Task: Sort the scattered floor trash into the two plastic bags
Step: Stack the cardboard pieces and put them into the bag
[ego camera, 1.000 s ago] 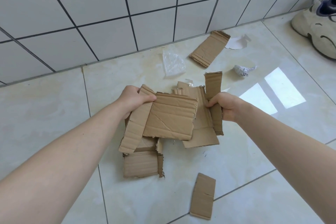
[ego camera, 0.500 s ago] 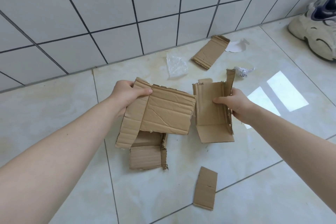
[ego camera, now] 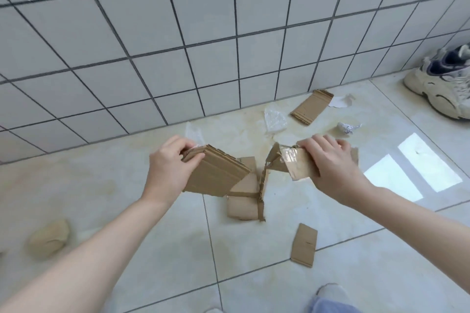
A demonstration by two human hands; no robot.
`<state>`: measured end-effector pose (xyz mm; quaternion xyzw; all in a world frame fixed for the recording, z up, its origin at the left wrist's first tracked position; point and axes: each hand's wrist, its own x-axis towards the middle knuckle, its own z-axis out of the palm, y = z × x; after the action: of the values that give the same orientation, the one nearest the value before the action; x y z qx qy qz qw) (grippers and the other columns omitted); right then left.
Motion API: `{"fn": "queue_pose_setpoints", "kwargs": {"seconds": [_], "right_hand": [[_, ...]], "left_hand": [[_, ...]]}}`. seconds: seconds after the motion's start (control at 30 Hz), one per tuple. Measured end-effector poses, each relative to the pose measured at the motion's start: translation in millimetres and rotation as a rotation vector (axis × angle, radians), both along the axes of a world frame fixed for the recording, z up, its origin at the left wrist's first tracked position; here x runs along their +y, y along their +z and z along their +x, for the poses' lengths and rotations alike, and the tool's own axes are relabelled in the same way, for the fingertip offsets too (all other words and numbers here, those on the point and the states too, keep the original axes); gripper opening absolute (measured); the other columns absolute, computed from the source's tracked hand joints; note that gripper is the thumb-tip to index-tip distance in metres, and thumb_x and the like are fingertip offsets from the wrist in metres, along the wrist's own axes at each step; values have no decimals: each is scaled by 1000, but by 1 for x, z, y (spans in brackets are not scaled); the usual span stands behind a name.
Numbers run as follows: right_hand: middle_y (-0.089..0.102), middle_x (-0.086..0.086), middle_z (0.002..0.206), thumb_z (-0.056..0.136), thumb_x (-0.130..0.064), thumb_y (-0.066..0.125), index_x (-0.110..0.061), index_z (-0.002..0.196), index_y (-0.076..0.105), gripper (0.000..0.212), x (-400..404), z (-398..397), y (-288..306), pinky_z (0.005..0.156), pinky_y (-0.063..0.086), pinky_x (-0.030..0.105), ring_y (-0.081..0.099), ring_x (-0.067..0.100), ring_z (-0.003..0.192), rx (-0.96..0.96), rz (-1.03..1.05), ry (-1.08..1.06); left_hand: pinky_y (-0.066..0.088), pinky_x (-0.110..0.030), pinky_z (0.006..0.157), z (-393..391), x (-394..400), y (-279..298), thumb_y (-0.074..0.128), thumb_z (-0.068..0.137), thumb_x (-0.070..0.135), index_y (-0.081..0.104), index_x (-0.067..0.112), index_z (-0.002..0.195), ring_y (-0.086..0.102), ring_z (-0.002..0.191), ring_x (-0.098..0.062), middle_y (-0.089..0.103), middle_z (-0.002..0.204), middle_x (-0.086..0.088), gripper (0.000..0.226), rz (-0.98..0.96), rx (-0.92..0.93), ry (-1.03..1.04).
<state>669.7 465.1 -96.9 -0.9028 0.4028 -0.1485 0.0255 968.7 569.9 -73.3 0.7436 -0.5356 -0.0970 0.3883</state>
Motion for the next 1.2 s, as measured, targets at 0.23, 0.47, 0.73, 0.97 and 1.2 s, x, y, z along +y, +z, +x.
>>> {"fn": "queue_pose_setpoints", "kwargs": {"seconds": [0.23, 0.47, 0.73, 0.97, 1.2], "right_hand": [[56, -1, 98, 60, 6, 61, -21, 113, 50, 61, 55, 49, 109, 81, 34, 40, 50, 25, 87, 3, -290, 402], [56, -1, 102, 78, -3, 45, -19, 114, 55, 40, 135, 136, 191, 82, 39, 43, 50, 26, 91, 67, -391, 755], [56, 0, 103, 80, -4, 54, -20, 115, 54, 39, 256, 255, 206, 84, 39, 41, 51, 26, 91, 35, -379, 1079], [54, 0, 102, 80, -4, 52, -21, 115, 53, 38, 360, 326, 192, 82, 40, 43, 49, 25, 90, 25, -356, 1344], [52, 0, 99, 71, -1, 57, -20, 115, 51, 48, 424, 354, 145, 78, 41, 42, 47, 25, 86, 108, -274, 1449]], "left_hand": [[44, -21, 64, 27, 102, 79, 75, 77, 1, 63, 4, 76, 53, 69, -12, 61, 77, -4, 13, -212, -344, -109], [50, -31, 63, 60, 238, 128, 60, 90, 9, 63, 0, 75, 60, 73, -20, 64, 84, -5, 18, -210, -535, -99], [50, -26, 70, 96, 410, 138, 57, 94, 13, 68, 2, 80, 62, 81, -18, 67, 89, -4, 21, -91, -660, 107], [42, -12, 85, 103, 533, 132, 66, 82, 5, 70, 2, 79, 57, 85, -11, 69, 91, -6, 6, -68, -647, 493], [49, -30, 69, 104, 596, 62, 50, 94, 21, 64, 6, 79, 60, 76, -21, 62, 84, -4, 26, 178, -626, 464]]}}
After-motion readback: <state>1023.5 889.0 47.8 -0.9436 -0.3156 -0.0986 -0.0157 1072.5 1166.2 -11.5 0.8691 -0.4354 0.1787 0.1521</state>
